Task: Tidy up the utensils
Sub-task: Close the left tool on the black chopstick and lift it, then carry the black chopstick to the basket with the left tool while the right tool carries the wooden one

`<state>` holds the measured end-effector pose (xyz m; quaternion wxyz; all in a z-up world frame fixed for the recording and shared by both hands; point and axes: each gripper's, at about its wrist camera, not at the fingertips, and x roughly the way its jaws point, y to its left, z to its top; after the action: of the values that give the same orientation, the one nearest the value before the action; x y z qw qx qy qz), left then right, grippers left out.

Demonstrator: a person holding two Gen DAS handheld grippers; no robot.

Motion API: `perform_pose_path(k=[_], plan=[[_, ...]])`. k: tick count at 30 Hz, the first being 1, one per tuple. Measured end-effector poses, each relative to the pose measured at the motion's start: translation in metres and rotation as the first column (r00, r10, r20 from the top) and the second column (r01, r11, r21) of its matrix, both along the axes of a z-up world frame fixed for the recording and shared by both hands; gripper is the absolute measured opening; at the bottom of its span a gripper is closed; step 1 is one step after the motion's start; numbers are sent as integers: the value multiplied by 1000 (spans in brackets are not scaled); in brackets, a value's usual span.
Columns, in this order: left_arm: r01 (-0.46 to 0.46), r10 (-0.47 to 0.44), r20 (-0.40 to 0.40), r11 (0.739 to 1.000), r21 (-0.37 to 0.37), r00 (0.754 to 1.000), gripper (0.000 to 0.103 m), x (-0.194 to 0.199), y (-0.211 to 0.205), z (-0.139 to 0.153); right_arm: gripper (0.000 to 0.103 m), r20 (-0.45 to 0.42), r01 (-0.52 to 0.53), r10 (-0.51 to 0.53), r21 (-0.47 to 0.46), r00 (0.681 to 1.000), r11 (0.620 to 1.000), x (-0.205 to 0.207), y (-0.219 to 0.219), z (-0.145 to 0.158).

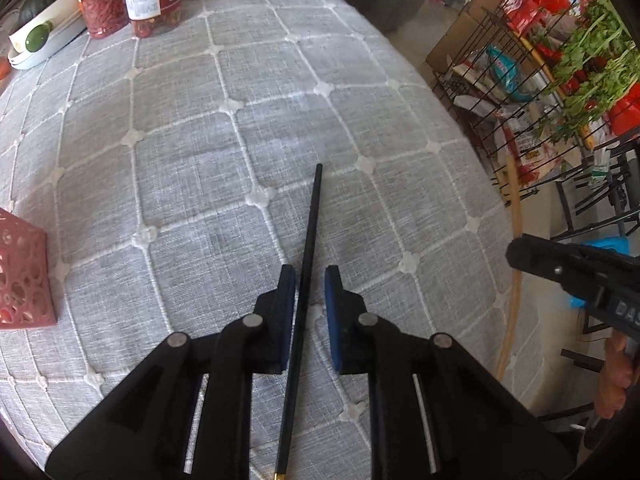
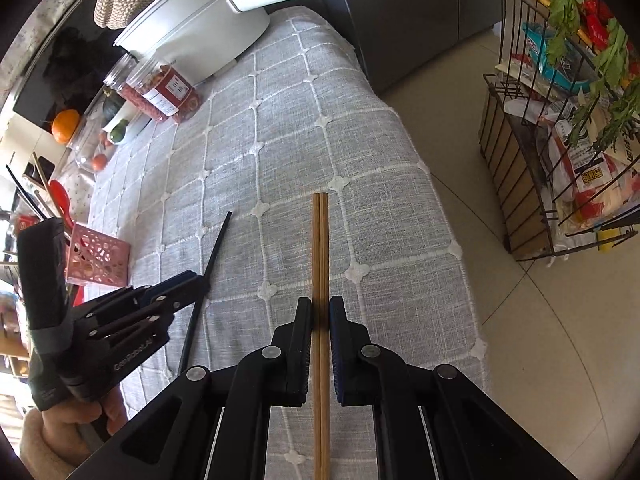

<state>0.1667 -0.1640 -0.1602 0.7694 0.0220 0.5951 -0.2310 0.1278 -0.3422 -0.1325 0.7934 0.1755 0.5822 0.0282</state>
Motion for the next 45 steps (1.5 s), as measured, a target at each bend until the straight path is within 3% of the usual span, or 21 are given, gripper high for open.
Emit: perform_pose_path(k=[3,5,9,18,27,32,39,42,45], plan=[[12,-13,11,1000,20,1000,16,-2,-4,1,9,-1,-8,8,-8,1000,1000,-1,3,0],[23,-24,17,999,44,1000,7,-3,-3,1,9,-2,-12,12,-11,1000,1000,-1,6,1],[5,-7,34,998,58,999,7,-8,6,4,9,14,-17,18,-14,1000,1000,-1,12,7],[-11,6,173,999,30,985,6,-50,54,53,9,78,-66,69,-42,995,997,-7,46,29],[-40,55,347,998,-51,936,6,-91,111,108,9,196,-138,157,-108,968,985,-29,101,64],[-36,61,423,997,-67,904,6,-107,133,126,8,298,-154,202,-180,933,972,-44,129,88],[-73,141,480,985,-156,866,6,-119,177,152,7,408,-178,238,-180,882,968,-54,162,109],[-109,196,510,974,-197,837,6,-121,194,165,5,460,-188,245,-167,853,968,-57,177,120],[-146,262,548,958,-246,794,6,-122,211,182,5,508,-191,256,-178,823,965,-60,191,129]])
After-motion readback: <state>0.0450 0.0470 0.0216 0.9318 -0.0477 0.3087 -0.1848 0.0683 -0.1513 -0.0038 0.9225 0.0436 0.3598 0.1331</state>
